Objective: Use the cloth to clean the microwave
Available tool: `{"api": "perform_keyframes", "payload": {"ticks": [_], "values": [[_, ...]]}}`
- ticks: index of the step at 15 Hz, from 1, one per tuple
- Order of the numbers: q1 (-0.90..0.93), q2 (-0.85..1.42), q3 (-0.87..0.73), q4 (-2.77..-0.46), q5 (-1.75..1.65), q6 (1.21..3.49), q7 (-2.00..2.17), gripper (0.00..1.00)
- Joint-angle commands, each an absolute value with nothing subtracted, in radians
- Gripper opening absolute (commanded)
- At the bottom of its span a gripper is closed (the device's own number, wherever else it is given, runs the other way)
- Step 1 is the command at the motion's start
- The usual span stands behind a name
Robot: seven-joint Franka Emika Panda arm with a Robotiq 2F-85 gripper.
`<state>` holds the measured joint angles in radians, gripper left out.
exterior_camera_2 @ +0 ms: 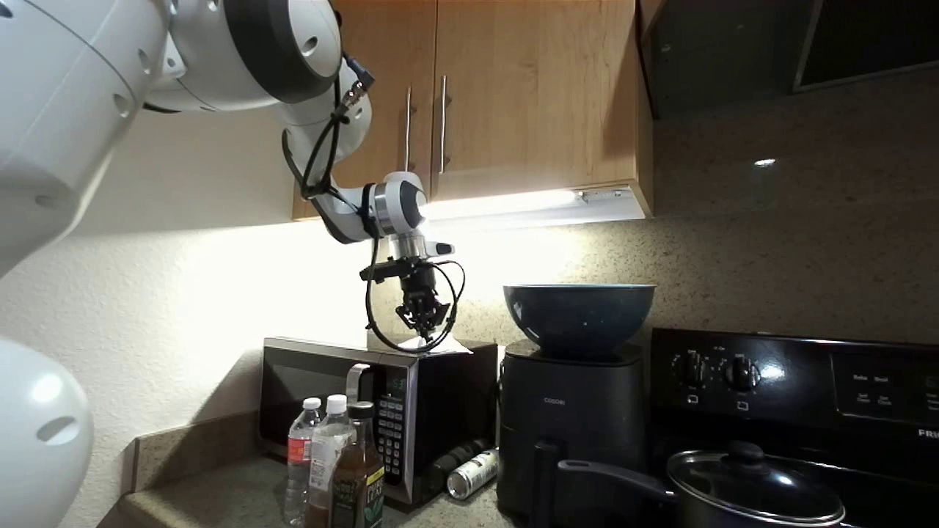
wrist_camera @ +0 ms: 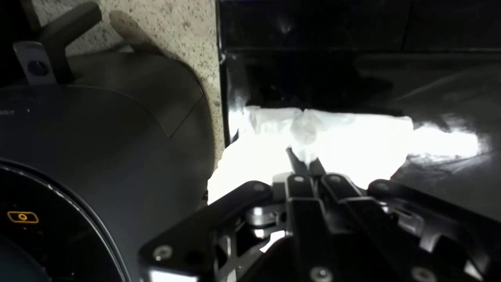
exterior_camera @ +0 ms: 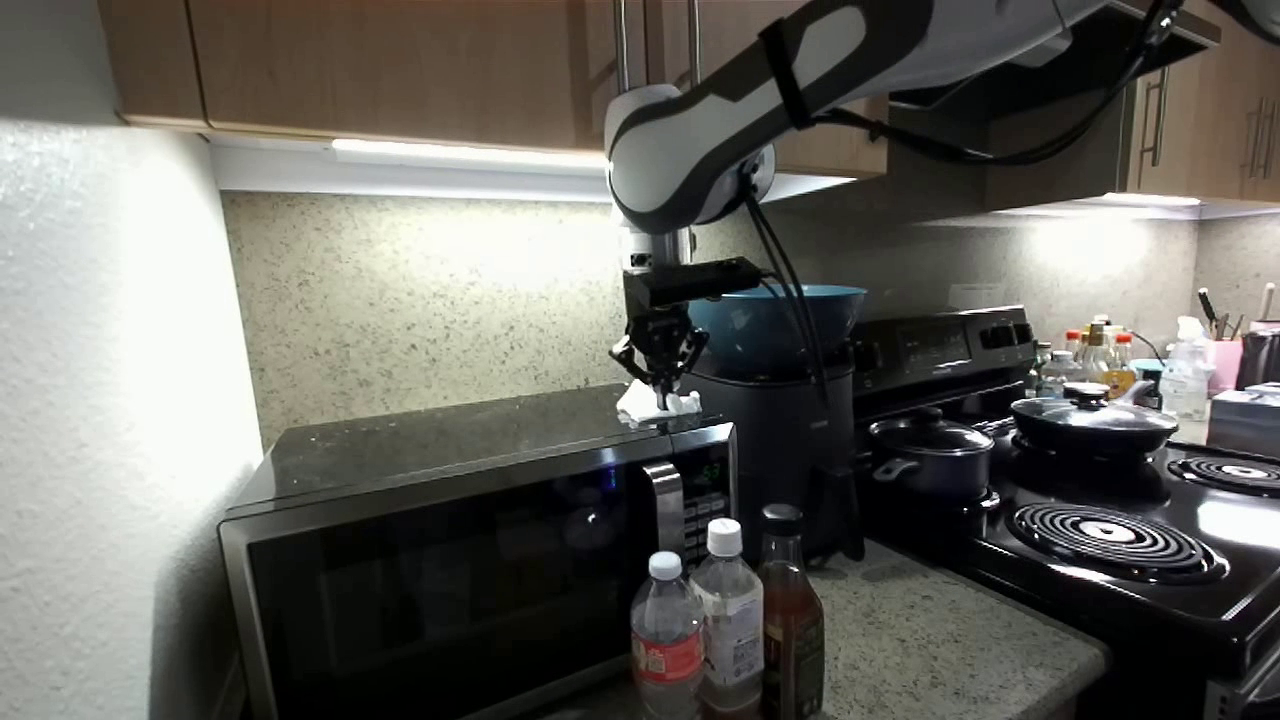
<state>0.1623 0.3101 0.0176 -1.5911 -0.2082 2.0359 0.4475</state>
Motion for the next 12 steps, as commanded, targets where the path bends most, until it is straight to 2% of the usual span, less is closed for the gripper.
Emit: {"api": "perform_keyframes", "payload": {"ticks": [1, 7, 12], "values": [[0.144, 0.393, -0.002, -1.566, -0.213, 2.183, 0.448, 0.06], [0.133, 0.452, 0.007, -1.541, -0.150, 2.361, 0.382, 0.06], [0.108, 0.426, 0.101, -1.536, 0.073, 2.309, 0.224, 0.06]]}}
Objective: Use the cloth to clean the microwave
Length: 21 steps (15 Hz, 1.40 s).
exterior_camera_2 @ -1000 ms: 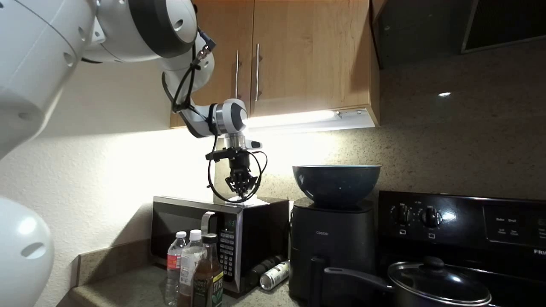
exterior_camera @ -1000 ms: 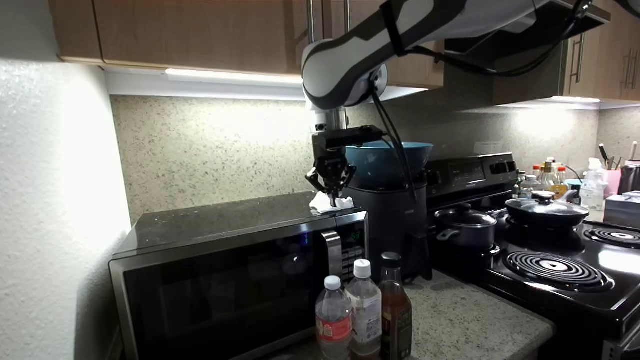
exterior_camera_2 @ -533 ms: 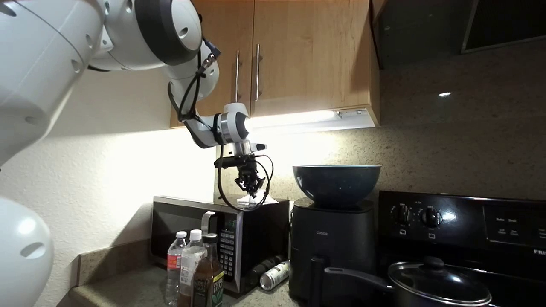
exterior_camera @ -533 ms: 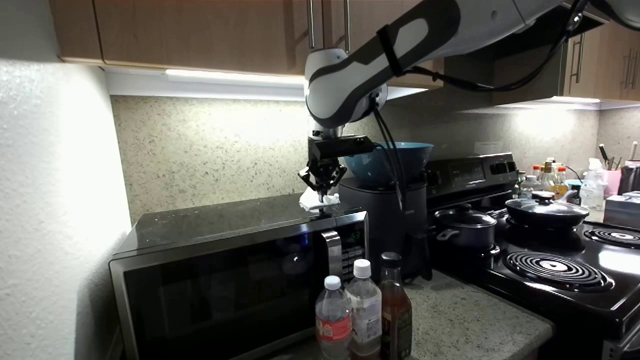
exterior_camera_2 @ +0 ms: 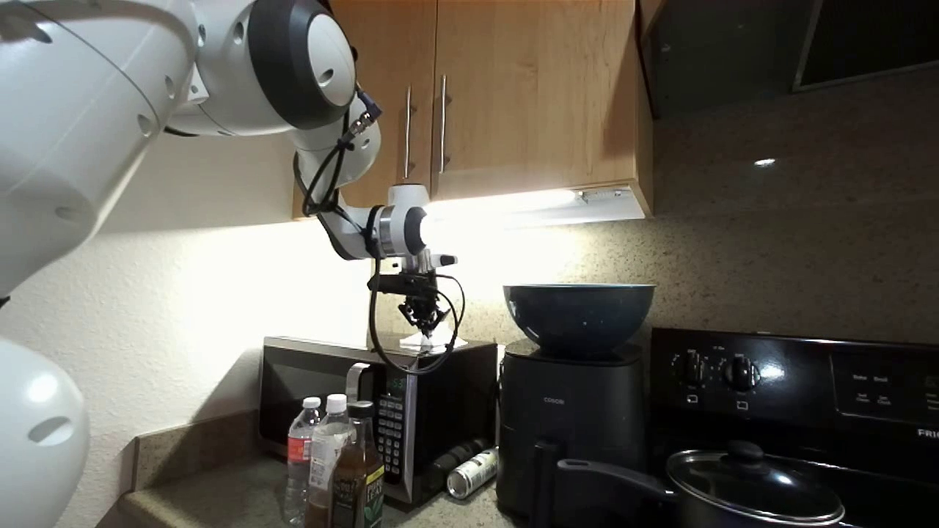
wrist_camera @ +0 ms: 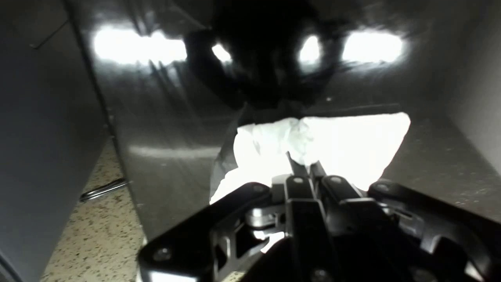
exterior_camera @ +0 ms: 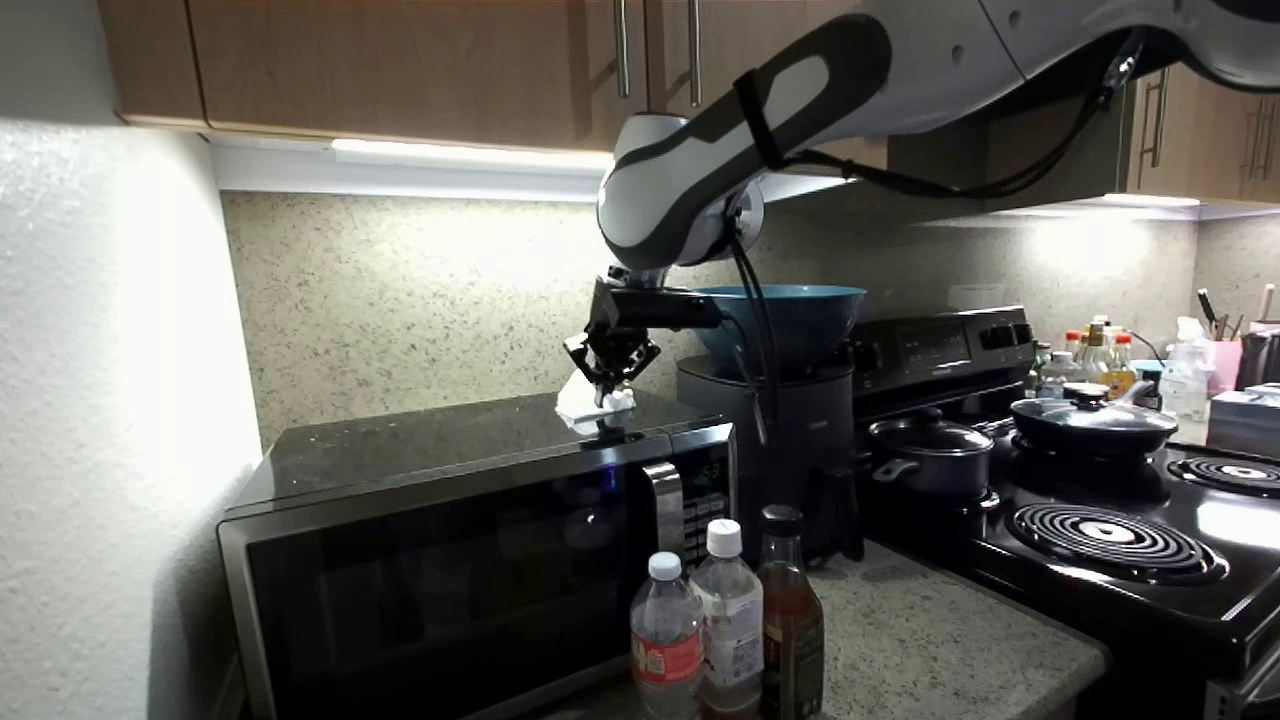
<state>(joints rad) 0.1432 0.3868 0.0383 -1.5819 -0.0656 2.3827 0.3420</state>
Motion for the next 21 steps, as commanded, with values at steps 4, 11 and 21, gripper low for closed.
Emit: {"api": "perform_keyframes", "payload": {"ticks": [4, 11, 21], "values": [[0.086, 0.373, 0.152, -1.566, 0.239, 2.217, 0.119, 0.06], [0.131, 0.267, 0.063, -1.674, 0.118, 2.037, 0.332, 0.06], [0.112, 0.339, 0.077, -1.578, 0.141, 2.037, 0.224, 0.06]]}}
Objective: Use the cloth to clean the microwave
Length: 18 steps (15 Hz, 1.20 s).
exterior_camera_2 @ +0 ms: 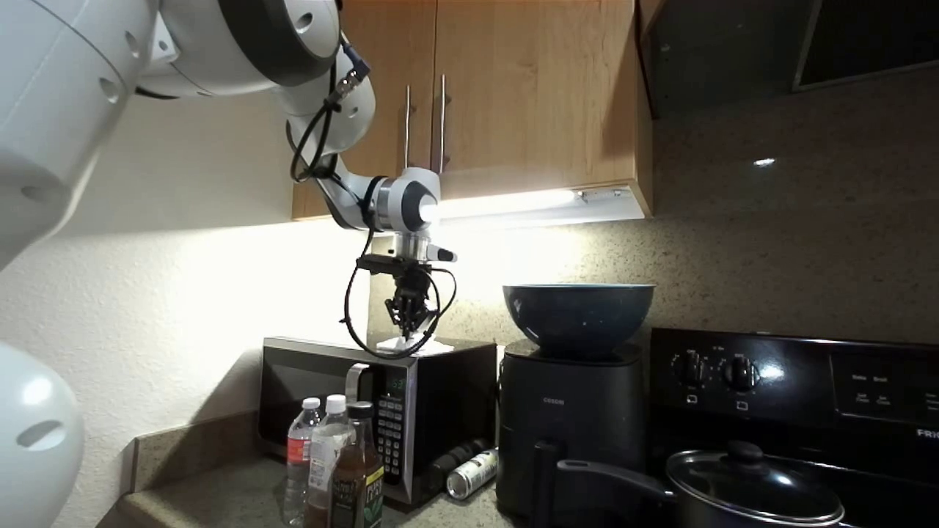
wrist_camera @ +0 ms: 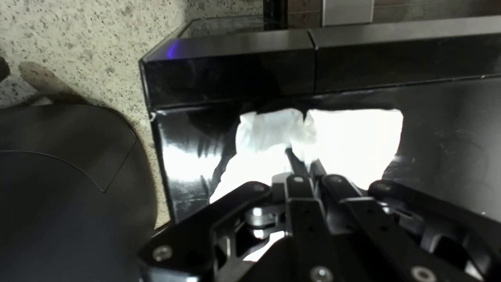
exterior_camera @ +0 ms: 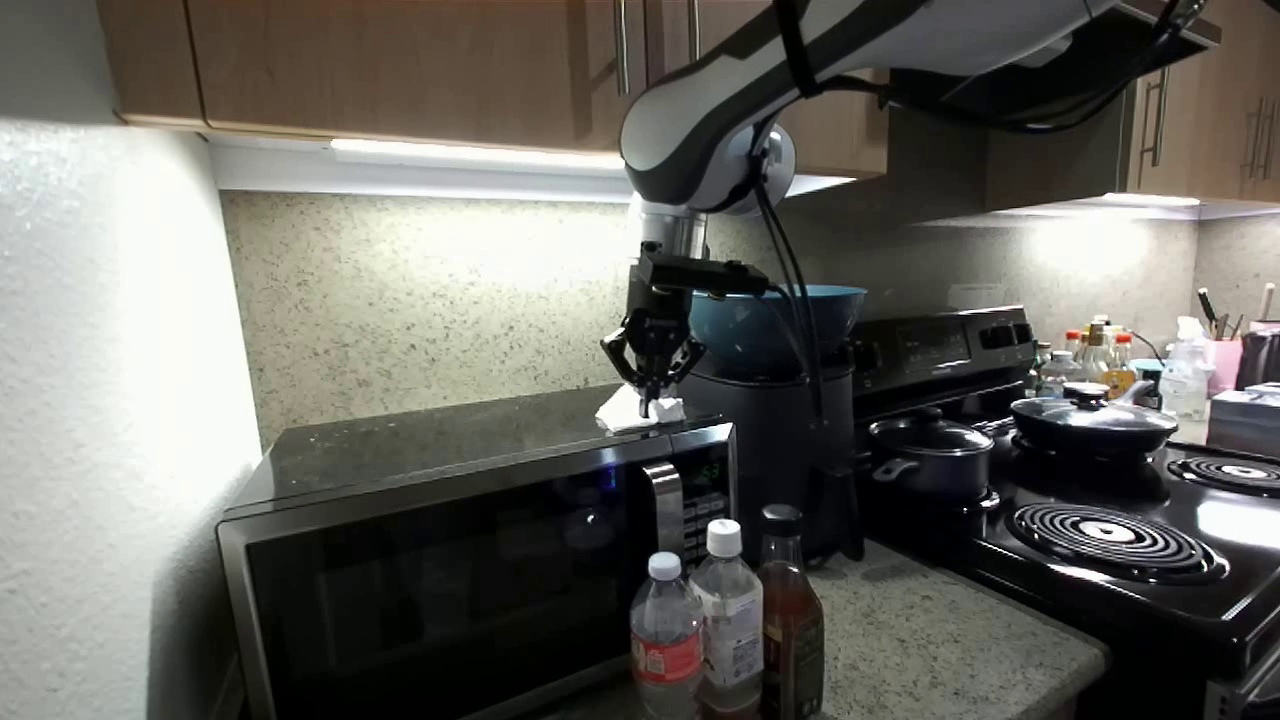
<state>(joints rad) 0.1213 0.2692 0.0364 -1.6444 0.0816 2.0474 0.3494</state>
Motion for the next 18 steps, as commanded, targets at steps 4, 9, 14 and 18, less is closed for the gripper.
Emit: {"api": "perform_keyframes", "payload": {"ticks": [4, 9, 14, 18], "values": [[0.127, 0.423, 0.128, -1.476, 0.168, 2.027, 0.087, 0.06], [0.154, 0.368, 0.142, -1.518, 0.142, 2.046, 0.088, 0.06], [0.155, 0.374, 0.148, -1.510, 0.149, 2.046, 0.078, 0.06], [0.165, 0.450, 0.180, -1.424, 0.168, 2.131, -0.014, 0.06]]}}
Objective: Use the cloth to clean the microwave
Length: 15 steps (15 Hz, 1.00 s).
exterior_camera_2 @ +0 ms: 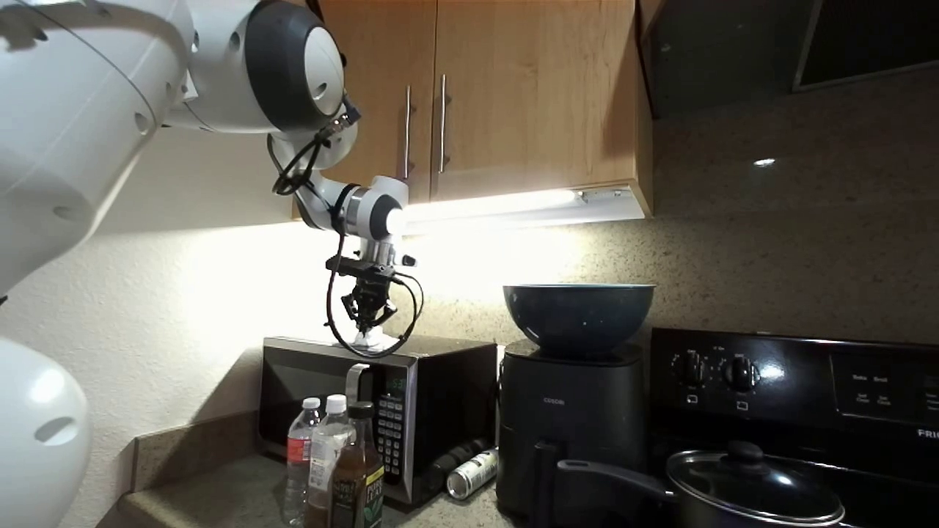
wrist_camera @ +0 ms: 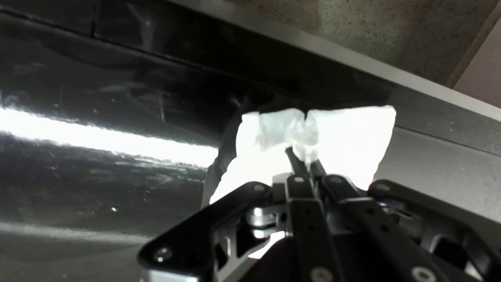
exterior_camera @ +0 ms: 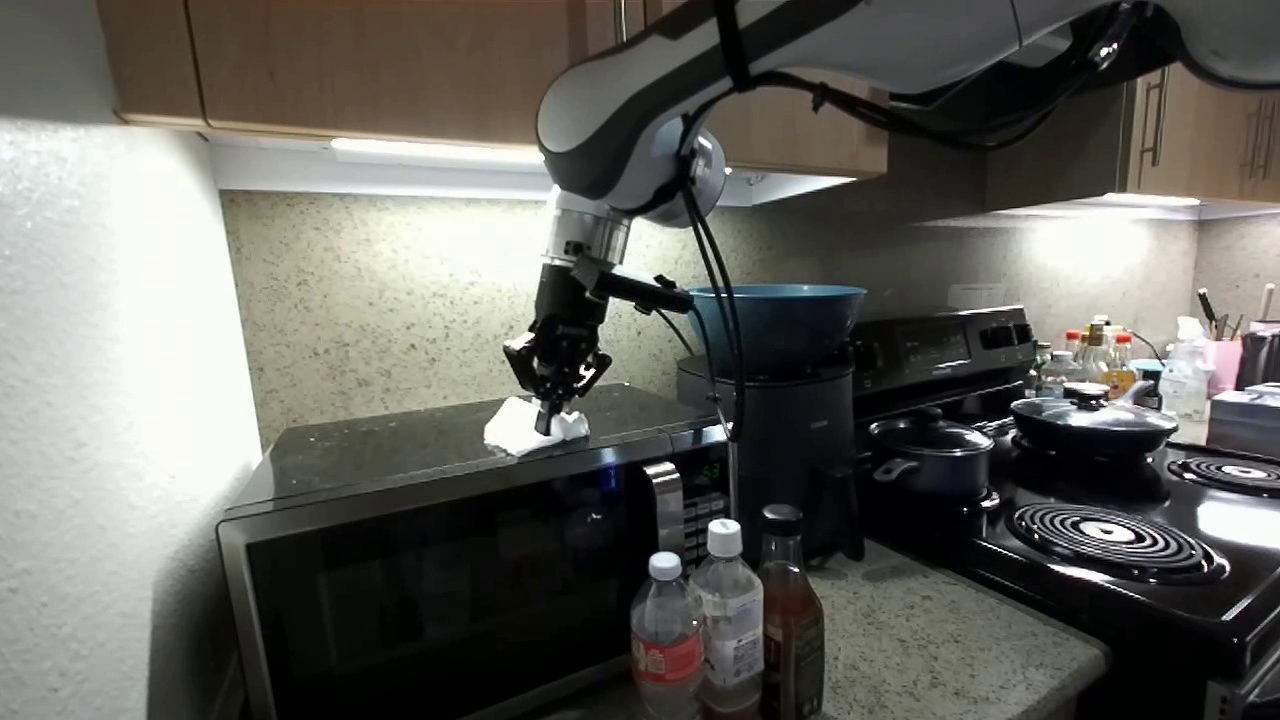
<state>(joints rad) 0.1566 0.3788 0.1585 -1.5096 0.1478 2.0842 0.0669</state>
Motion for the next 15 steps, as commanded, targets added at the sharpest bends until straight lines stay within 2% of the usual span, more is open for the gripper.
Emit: {"api": "perform_keyframes", "payload": {"ticks": [1, 8, 15], "values": [[0.171, 0.485, 0.191, -1.377, 0.166, 2.139, -0.046, 0.06], [0.235, 0.690, 0.261, -1.101, 0.169, 2.093, -0.183, 0.06], [0.280, 0.809, 0.283, -0.934, 0.154, 2.075, -0.253, 0.06]]}}
